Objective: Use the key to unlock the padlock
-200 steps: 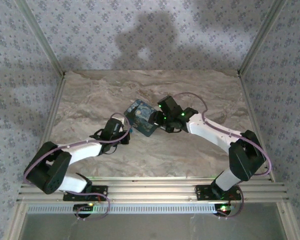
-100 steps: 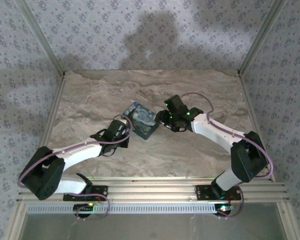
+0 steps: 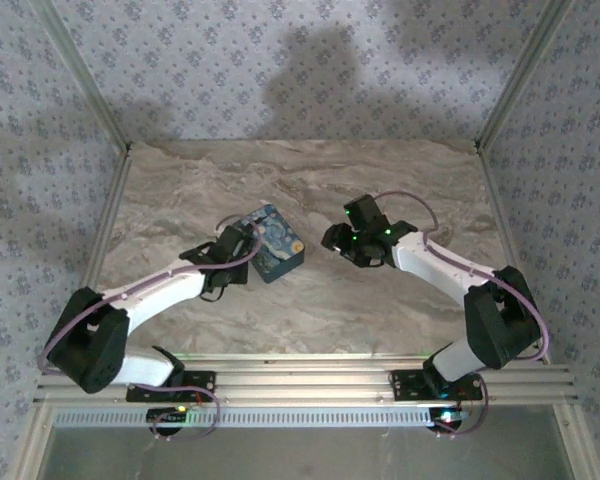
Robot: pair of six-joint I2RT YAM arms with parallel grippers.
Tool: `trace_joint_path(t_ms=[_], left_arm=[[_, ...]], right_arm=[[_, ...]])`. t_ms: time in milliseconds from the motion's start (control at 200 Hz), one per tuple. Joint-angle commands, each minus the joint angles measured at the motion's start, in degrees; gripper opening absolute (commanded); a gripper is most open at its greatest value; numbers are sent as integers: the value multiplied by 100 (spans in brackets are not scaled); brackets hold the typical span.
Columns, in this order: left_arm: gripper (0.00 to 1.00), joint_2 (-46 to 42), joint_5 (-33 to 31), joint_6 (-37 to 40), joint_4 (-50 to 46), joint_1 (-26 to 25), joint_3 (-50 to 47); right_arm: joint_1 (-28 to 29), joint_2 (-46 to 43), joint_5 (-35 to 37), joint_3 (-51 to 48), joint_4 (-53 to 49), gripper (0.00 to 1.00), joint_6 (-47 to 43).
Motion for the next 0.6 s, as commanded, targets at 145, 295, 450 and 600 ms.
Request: trace_joint_path(t_ms=[145, 295, 450, 600], left_arm=[[0, 15, 171, -27, -178, 328, 202], [0, -79, 431, -400, 85, 323, 13], [0, -295, 515, -733, 332, 310, -194], [0, -387, 444, -1033, 485, 316, -308]], right_arm=[[-130, -186, -156, -334, 244, 62, -104], [-151, -130, -226, -404, 407, 62, -67], [-173, -88, -287, -416, 429, 62, -113], [-221, -72, -340, -406, 459, 62, -134]])
